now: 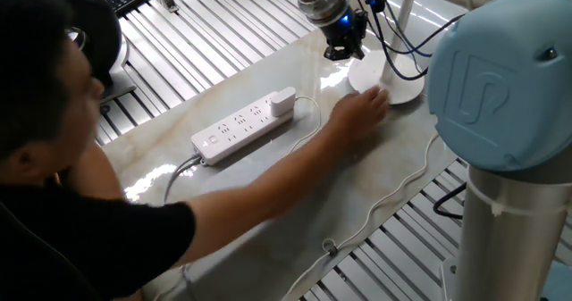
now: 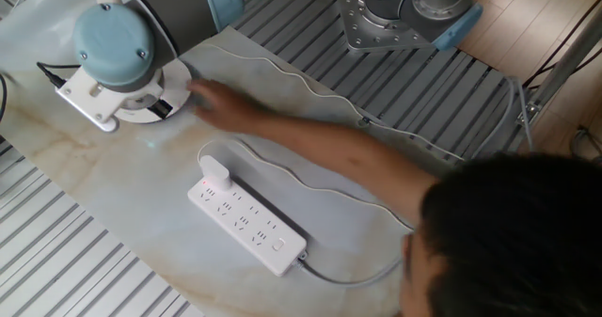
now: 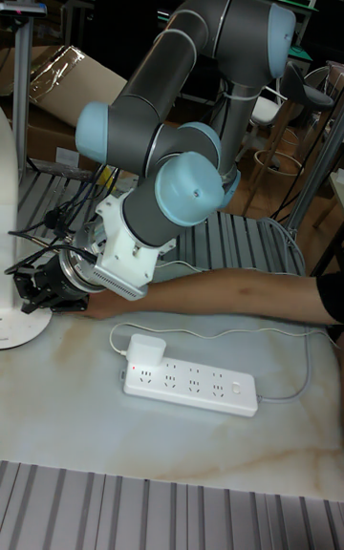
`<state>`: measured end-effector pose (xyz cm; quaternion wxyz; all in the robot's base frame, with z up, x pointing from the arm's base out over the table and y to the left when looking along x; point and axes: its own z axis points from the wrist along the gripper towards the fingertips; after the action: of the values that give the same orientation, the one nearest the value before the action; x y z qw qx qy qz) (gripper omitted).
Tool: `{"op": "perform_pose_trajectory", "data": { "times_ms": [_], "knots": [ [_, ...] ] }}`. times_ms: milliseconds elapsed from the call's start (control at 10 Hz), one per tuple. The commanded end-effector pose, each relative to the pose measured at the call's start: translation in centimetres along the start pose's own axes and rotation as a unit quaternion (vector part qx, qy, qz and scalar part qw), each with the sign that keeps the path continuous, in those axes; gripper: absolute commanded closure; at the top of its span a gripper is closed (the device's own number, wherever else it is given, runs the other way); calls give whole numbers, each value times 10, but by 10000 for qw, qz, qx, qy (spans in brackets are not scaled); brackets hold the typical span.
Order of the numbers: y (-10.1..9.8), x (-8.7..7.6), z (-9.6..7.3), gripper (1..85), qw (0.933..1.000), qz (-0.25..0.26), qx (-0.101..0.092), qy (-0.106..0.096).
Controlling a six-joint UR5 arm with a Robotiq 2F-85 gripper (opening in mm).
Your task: Plug in the power cord of the desk lamp, turn on the socket, and light up the desk lamp
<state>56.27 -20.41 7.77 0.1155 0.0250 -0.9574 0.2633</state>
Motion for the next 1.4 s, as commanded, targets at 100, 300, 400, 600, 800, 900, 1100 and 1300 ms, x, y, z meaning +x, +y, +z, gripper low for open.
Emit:
{"op": "perform_pose_trajectory", "data": {
  "times_ms": [100,300,400,600,800,900,1100,1300],
  "knots": [
    [-6,2,9,847,10000,-47,57,17],
    [-9,1,11,847,9999,-67,111,9],
    [-10,-2,14,847,9999,-86,102,-46],
    [-11,-7,25,847,9997,-105,111,-168],
    [-12,-10,31,847,9996,-68,189,-190],
    [-12,-11,32,847,9996,-65,205,-196],
    [-12,-13,35,847,9995,-79,224,-224],
    [-15,-18,41,847,9992,-105,271,-287]
  ]
}}
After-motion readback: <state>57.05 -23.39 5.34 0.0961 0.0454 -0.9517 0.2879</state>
